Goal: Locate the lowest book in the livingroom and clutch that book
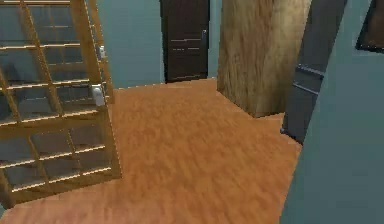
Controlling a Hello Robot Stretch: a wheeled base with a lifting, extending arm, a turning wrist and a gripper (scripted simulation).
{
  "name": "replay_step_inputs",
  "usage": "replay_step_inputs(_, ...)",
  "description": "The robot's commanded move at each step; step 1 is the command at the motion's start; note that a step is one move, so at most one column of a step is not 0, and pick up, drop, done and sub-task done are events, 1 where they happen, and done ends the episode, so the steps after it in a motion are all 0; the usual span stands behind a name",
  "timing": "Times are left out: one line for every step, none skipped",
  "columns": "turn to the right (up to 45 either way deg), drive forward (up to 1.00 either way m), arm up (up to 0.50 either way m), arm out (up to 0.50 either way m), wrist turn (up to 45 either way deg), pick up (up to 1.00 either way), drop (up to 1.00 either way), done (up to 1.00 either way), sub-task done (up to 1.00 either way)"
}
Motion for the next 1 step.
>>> replay_step_inputs(0.0,1.00,0.00,0.00,0.0,0.00,0.00,0.00,0.00)
